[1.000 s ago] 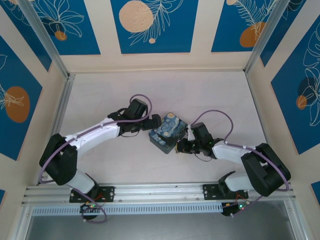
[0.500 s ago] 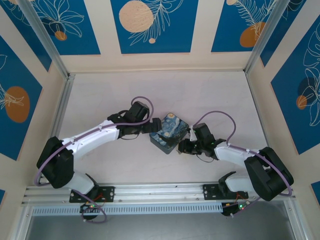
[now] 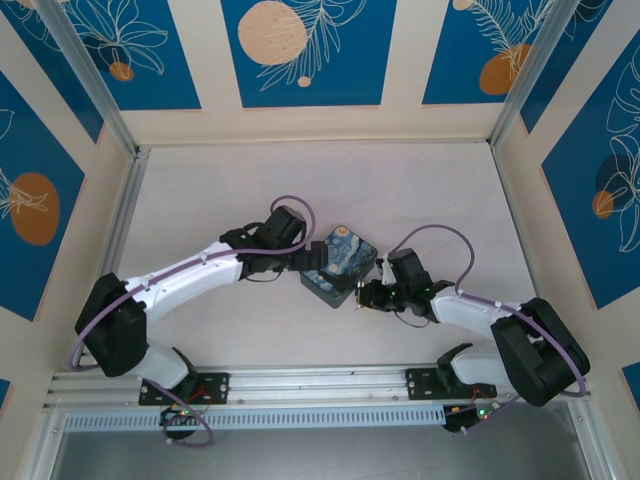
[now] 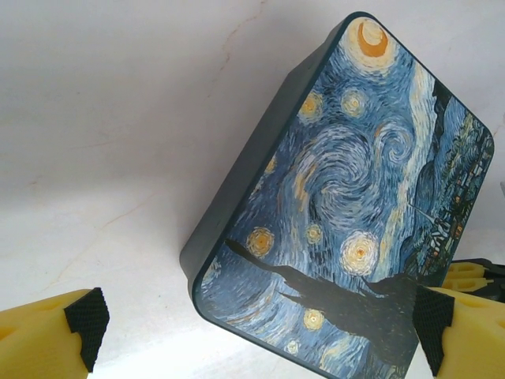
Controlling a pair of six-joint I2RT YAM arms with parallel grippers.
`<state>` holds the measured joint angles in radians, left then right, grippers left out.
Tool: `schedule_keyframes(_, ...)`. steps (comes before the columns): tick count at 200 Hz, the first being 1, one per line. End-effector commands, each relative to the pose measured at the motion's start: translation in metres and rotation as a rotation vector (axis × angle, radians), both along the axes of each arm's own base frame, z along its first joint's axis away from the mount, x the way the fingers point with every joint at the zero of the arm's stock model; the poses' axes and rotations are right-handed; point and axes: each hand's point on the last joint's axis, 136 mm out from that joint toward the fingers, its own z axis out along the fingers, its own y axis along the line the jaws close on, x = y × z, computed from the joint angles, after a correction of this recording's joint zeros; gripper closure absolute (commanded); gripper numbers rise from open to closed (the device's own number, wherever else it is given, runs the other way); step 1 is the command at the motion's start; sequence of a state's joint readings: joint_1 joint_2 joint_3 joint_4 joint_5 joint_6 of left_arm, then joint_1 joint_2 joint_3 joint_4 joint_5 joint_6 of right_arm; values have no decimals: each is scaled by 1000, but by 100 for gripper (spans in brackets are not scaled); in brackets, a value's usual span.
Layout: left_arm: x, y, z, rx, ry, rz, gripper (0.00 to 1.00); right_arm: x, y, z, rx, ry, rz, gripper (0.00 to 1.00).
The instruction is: Unlock a padlock with a key
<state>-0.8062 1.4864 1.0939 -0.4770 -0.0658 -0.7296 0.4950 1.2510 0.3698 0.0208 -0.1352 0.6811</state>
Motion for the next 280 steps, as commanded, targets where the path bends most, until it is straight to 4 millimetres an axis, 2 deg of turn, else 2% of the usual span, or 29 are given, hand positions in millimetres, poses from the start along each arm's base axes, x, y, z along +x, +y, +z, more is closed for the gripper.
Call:
schedule_keyframes(1,-1,3,-5,63,-6,-11,0,-3,-5,-1,-6,4,-11,85)
schedule_keyframes(31,-2,2,-9,70,-1,-18,0,2,-7,1,-3,-13,-27,86)
schedule_keyframes(68,-4,2,-13,140,-18,-47,0,5,-6,2,19,-15,-45,100)
schedule_keyframes(140,-11,1,-32,297,-28,-90,1,6,-8,4,32,-14,-62,100)
schedule_keyframes(161,-11,-1,-33,293,-28,-88,1,6,-14,2,23,-18,-89,83)
schedule_keyframes(180,-10,-3,-34,290,-25,-89,1,7,-18,2,26,-30,-105,75)
schedule_keyframes(230,-11,-5,-38,286,-12,-93,1,13,-13,7,44,-57,-84,70)
schedule_keyframes(280,-13,-4,-43,289,-1,-92,1,27,-5,9,49,-74,-63,66)
